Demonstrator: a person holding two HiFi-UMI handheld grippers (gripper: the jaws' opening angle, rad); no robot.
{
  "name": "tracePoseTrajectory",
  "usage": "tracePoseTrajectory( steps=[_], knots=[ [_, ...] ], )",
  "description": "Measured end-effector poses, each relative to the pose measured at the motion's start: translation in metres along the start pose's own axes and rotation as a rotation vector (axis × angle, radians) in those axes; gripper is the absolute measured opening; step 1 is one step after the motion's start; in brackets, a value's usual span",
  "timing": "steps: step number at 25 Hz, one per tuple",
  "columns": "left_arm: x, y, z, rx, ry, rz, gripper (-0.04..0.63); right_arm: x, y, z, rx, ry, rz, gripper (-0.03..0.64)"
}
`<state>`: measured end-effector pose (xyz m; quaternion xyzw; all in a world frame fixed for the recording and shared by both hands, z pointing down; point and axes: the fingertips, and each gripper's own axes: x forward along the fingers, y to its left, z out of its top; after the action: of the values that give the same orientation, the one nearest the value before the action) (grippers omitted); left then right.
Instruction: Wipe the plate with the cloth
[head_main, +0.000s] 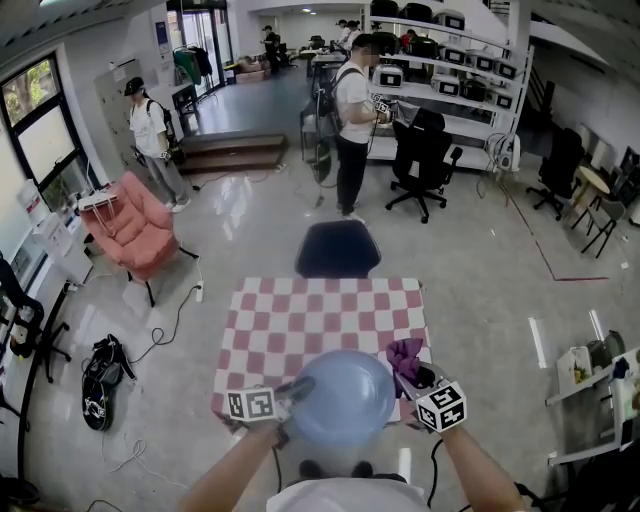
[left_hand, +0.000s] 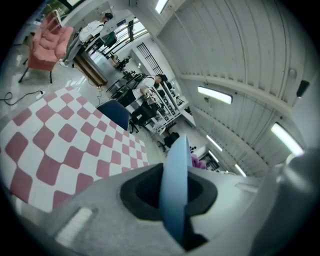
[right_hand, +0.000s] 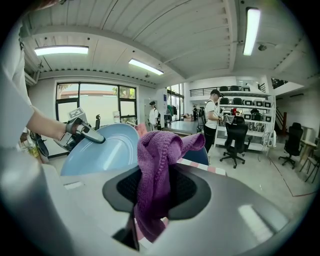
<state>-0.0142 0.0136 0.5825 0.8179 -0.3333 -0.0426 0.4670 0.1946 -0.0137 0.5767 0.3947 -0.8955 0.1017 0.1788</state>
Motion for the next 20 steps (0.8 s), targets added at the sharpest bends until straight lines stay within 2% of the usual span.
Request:
tracePoseTrajectory(
  steps=[13, 20],
  knots=[
    [0.003, 0.010, -0.001, -0.035, 0.014, 0.007, 0.038, 0.008, -0.001, -0.006, 0.001, 0.020, -0.003, 0.115],
    [0.007, 0.013, 0.000, -0.027, 0.015, 0.012, 0.038, 0.011, -0.006, -0.007, 0.013, 0.021, -0.005, 0.115]
  ],
)
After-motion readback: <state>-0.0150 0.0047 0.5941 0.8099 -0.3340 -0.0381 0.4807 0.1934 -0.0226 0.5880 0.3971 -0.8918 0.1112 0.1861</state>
